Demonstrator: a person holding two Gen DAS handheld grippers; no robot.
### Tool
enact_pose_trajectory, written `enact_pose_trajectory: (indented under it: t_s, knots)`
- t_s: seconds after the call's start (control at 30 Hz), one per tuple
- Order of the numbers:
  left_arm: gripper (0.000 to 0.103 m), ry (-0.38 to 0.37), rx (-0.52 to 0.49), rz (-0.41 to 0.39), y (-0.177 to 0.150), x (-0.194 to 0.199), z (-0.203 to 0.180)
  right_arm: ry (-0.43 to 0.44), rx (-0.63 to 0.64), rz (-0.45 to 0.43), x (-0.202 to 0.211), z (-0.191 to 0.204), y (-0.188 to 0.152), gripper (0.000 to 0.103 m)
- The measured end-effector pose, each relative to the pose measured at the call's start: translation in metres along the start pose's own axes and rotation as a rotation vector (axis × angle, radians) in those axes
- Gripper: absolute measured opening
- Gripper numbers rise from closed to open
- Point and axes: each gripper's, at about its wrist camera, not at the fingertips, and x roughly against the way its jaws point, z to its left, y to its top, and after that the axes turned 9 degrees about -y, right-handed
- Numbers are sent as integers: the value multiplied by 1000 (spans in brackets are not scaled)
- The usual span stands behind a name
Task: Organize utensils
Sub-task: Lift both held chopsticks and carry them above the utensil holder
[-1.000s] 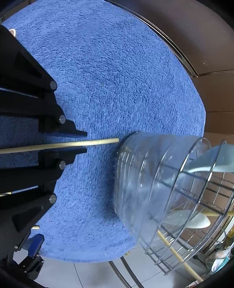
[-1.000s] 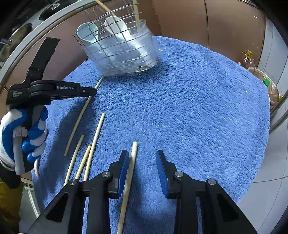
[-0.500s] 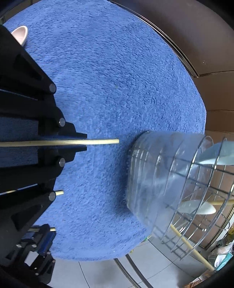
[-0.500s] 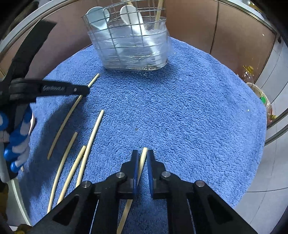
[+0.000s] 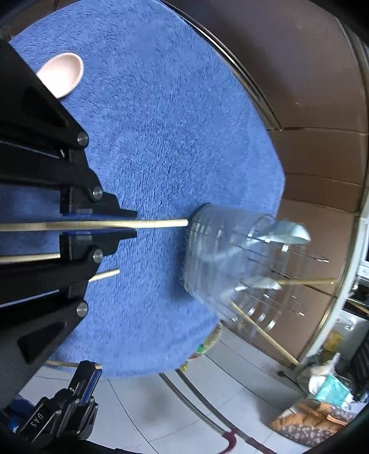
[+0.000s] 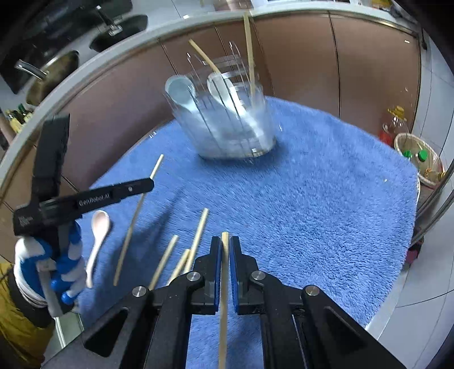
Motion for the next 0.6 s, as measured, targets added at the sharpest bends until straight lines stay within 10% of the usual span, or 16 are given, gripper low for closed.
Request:
enact_pose_trajectory:
  t_s: [0.6]
  knots:
    - [5,-10,-35,-223,-29,101,-20,50,5,-202,81,28,-14,6]
